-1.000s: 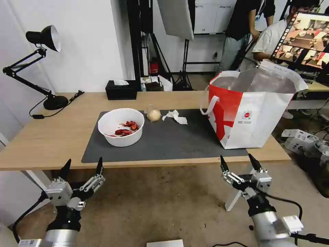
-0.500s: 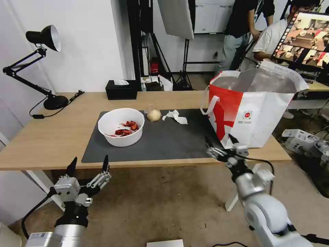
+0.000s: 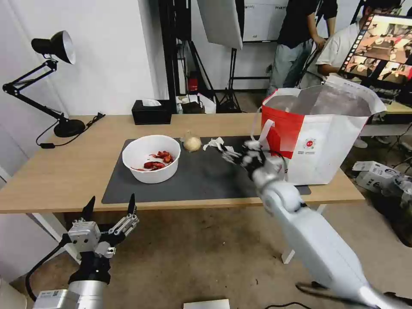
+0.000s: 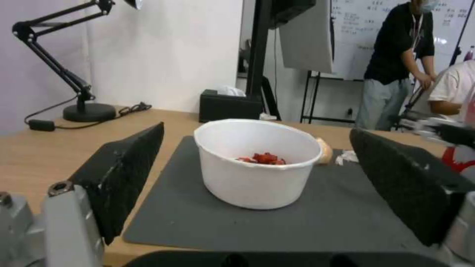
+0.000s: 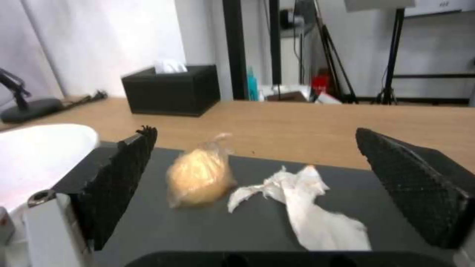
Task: Pick up the trash from the table and place it into the takeout bag.
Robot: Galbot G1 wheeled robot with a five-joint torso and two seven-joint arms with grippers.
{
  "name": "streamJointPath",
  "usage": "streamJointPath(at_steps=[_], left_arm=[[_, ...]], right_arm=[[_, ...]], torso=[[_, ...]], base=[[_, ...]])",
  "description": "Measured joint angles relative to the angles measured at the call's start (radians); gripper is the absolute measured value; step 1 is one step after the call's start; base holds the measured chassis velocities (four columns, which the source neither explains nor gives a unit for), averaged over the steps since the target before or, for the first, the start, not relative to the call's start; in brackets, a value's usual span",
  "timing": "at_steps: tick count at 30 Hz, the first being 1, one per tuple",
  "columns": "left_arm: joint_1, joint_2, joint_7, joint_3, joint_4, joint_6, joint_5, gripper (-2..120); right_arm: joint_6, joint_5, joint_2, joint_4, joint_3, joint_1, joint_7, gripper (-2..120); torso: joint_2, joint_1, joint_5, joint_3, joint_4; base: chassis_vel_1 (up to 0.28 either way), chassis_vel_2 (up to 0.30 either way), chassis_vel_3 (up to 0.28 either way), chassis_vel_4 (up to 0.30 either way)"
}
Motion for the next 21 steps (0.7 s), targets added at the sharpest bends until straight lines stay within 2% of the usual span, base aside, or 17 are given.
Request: streamJointPath(at_steps=[4, 5, 8, 13, 15, 21], left_arm=[[-0.004, 0.000, -0.010, 0.008, 0.000, 0.000, -0.001, 100], [-0.004, 0.000, -0.010, 0.008, 0.000, 0.000, -0.001, 100], [-0.006, -0.001, -0.018, 0.014, 0.000, -0.002, -0.002, 100], [-0.008, 0.001, -0.020, 0.012, -0.001, -0.003, -0.004, 100], [-0.013, 0.005, -0.022, 0.007, -0.001, -0.003, -0.009, 100], [-0.022, 0.014, -0.025, 0.002, -0.001, -0.003, -0.023, 100]], right_arm=[[-0.049, 0.006, 0.062, -0.125, -0.049, 0.105, 0.042, 100], [-0.049, 0.006, 0.062, -0.125, -0.049, 0.105, 0.042, 100], [-0.114, 0.012, 0.117, -0.266, -0.070, 0.183, 0.096, 100], [-0.174, 0.016, 0.140, -0.339, -0.074, 0.222, 0.112, 100], [-0.225, 0.028, 0.149, -0.378, -0.076, 0.247, 0.112, 100], [-0.289, 0.052, 0.164, -0.415, -0.080, 0.277, 0.112, 100]], torso=[[0.000, 0.000, 0.0000, 0.000, 0.0001], [0.000, 0.000, 0.0000, 0.000, 0.0001], [0.000, 0.000, 0.0001, 0.000, 0.0000], [0.000, 0.000, 0.0002, 0.000, -0.0001], [0.000, 0.000, 0.0003, 0.000, 0.0000], [0.000, 0.000, 0.0003, 0.000, -0.0002]], base=[[0.000, 0.000, 0.000, 0.000], [0.000, 0.000, 0.000, 0.000], [0.000, 0.000, 0.000, 0.000], [0.000, 0.000, 0.000, 0.000], [0.000, 0.000, 0.000, 0.000], [0.000, 0.000, 0.000, 0.000]])
